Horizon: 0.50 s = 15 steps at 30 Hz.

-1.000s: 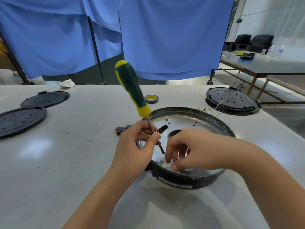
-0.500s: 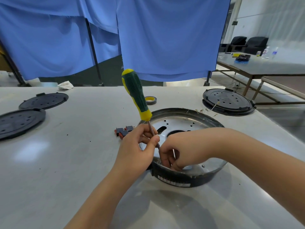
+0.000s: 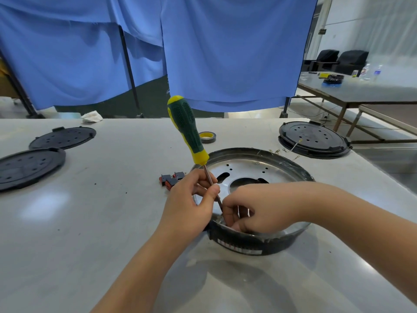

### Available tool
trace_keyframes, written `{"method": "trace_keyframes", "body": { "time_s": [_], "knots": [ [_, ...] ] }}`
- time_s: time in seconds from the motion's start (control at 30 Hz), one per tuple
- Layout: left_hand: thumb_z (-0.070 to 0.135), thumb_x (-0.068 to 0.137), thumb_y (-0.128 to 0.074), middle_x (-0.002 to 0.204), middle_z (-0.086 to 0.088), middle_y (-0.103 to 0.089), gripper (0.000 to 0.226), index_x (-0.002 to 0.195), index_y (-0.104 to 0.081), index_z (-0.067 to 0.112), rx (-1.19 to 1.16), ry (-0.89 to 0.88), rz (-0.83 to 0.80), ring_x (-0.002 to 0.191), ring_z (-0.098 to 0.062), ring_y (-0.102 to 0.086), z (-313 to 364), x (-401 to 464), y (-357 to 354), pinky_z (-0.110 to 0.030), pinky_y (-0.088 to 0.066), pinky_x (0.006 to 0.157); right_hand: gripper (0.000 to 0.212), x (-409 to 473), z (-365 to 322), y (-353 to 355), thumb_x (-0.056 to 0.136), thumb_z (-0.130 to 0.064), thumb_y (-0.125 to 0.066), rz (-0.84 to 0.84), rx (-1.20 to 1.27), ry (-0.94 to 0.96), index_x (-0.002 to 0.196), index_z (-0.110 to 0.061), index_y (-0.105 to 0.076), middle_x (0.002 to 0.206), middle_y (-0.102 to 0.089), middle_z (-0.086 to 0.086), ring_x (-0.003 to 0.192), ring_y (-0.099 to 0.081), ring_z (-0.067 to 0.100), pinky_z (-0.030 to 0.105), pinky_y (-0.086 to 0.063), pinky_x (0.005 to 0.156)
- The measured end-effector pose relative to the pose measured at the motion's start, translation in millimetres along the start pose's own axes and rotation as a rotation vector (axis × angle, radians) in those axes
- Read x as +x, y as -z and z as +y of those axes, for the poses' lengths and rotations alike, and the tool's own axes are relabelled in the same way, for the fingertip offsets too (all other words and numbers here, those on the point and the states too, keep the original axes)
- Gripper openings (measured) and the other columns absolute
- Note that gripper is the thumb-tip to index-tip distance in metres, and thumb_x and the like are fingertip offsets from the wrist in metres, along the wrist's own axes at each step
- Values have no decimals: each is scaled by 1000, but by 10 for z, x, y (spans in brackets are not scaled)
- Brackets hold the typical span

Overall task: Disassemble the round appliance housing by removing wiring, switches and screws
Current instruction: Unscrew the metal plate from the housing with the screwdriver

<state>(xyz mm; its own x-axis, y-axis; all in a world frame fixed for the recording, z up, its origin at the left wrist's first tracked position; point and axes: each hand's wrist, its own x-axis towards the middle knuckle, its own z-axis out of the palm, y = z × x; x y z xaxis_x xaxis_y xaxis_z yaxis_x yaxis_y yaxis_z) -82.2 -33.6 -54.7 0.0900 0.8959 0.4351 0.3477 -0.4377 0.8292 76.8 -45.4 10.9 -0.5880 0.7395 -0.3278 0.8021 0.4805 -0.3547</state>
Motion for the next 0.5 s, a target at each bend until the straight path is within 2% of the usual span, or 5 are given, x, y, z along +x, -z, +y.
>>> {"method": "trace_keyframes", "body": {
  "time_s": [0.1,0.17,0.23,0.33,0.5],
  "knots": [
    [14,87,-66,74,11,-65,17,84,-58,29,15,-3,1,75,-6,-67,12,2,2,-16,-52,68,15,-50,-6,28,90,-28,-59,57,100,33,80,-37,-55,81,-58,-19,76,-56,1,16,-46,67],
    [14,87,-66,76,11,-65,17,85,-58,29,22,-2,2,76,-6,-66,19,-3,3,-15,-51,68,11,-73,1,50,90,-19,-61,95,269,80,84,-29,-59,77,-62,-17,71,-59,0,18,-49,71],
    [14,87,-66,78,10,-66,16,86,-59,28,23,2,4,76,-6,-65,21,-9,7,-15,-52,67,6,-90,28,63,90,-12,-60,136,444,100,89,-18,-61,80,-68,-7,74,-64,6,22,-53,75],
    [15,87,-67,78,9,-67,17,85,-58,29,20,19,2,75,-7,-67,30,-10,7,-17,-53,68,4,-141,100,93,92,-9,-57,259,596,105,93,-10,-61,84,-73,5,73,-64,10,21,-50,71],
    [13,87,-66,77,10,-67,18,86,-60,29,-3,26,-11,74,-8,-69,74,-28,10,-17,-52,70,3,-355,312,130,87,-15,-65,521,771,26,86,-15,-67,75,-74,2,65,-65,7,15,-51,62]
  ]
}}
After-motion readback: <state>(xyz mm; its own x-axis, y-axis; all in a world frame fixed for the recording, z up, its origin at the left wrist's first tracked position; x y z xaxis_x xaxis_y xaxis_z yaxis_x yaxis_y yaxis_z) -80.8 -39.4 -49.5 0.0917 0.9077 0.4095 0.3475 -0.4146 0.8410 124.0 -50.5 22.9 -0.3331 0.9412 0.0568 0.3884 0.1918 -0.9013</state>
